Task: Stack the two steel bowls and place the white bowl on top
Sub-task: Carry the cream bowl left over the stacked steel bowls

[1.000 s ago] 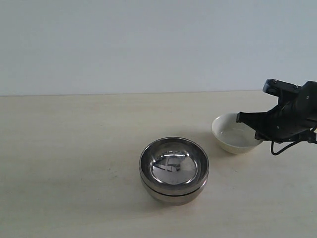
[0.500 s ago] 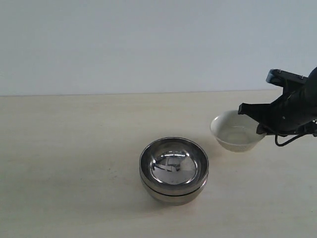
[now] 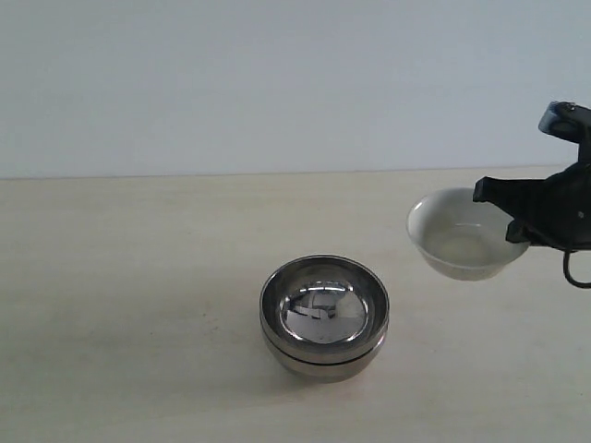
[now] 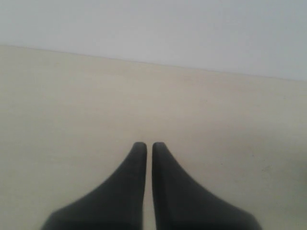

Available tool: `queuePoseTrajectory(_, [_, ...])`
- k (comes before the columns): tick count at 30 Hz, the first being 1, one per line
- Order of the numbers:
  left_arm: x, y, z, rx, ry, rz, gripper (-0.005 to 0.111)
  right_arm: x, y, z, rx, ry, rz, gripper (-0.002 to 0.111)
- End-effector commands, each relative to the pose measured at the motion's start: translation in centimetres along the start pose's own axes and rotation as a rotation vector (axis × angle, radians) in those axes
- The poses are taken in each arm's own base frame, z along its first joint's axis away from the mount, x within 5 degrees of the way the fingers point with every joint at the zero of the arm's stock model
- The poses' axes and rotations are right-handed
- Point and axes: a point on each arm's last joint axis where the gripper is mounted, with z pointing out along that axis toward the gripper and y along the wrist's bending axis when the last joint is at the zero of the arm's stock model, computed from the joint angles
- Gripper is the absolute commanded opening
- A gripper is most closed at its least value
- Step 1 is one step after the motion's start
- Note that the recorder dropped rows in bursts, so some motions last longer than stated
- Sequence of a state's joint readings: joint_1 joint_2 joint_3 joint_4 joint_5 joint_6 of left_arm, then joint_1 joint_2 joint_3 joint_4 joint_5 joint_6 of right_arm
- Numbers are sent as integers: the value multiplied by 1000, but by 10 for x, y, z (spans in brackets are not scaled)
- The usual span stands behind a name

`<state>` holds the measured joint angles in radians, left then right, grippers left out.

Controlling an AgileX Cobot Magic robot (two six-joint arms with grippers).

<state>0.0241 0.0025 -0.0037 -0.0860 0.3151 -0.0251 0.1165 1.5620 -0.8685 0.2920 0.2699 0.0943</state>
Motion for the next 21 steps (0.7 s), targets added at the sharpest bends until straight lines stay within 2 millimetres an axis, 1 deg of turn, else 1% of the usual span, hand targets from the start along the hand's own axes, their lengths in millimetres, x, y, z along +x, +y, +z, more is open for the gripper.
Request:
queuePoseTrajectory(1, [0, 0, 0, -4, -9, -12, 4, 7, -3, -24, -9, -33, -1, 0])
queuePoseTrajectory(6, [0, 0, 0, -4, -9, -12, 4, 13, -2, -42, -22, -32, 3, 0])
queuePoseTrajectory(9, [0, 0, 0, -4, -9, -12, 4, 14, 2, -49, -58, -24, 38, 0])
queuePoseTrajectory(21, [0, 0, 0, -4, -9, -12, 4, 30, 53, -53, -213, -56, -65, 0])
